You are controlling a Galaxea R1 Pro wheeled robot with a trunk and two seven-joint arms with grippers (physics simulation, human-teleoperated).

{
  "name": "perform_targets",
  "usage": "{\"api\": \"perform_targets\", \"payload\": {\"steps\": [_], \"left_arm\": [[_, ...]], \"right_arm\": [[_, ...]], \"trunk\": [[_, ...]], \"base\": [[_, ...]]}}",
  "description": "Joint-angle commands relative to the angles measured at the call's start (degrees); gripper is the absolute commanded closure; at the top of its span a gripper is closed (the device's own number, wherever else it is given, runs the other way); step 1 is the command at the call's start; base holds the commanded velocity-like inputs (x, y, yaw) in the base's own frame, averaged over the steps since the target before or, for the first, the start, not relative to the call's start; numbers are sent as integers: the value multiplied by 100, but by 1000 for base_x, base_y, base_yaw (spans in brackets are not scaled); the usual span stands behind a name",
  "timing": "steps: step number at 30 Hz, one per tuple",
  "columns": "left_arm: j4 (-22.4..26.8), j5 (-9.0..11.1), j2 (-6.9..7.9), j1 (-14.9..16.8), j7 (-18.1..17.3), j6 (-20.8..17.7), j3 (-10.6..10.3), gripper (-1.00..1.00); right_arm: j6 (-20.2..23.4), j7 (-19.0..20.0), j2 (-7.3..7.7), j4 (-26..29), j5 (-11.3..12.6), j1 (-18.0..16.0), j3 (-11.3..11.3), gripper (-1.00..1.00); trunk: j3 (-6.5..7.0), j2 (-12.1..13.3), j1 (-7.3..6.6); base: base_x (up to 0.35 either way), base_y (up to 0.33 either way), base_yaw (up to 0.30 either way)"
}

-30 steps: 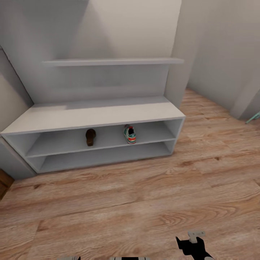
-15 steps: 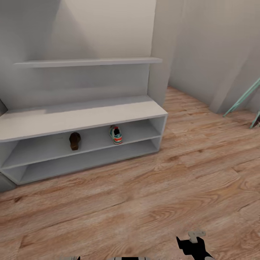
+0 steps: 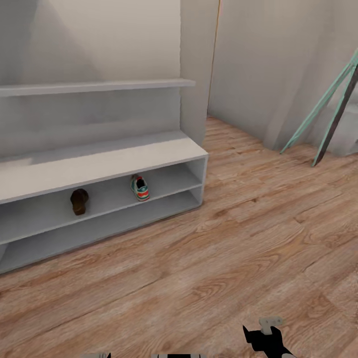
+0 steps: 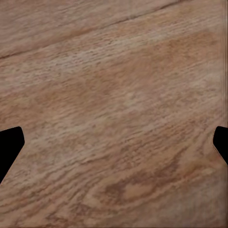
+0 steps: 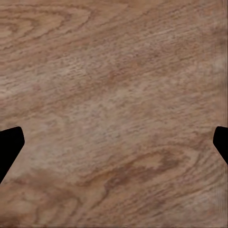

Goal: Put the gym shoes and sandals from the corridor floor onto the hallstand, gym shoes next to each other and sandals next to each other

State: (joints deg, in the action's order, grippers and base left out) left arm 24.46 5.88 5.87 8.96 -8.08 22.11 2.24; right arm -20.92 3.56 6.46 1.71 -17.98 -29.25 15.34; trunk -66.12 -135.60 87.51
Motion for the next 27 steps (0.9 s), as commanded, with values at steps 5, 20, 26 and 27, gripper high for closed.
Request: {"api": "perform_targets", "payload": {"steps": [5,20,26,27], "left_arm": [[-3,59,17,1,-54,7,22,-100],[5,70,9,1,-62,37,5,-100],[11,71,10,1,-62,39,4,-100],[16,71,15,1,-62,39,4,-100]], "right_arm": [[-17,31,3,-12,-21,35,55,-100],[-17,48,-4,-13,-23,127,57,-100],[-17,48,-5,-13,-22,127,57,-100],[-17,48,-5,-13,-21,129,57,-100]], "trunk": [[-4,-2,-1],[30,-2,-1],[60,-2,-1],[65,-2,-1]], "base": [[0,0,-265],[0,0,-280],[0,0,-278],[0,0,-276]]}}
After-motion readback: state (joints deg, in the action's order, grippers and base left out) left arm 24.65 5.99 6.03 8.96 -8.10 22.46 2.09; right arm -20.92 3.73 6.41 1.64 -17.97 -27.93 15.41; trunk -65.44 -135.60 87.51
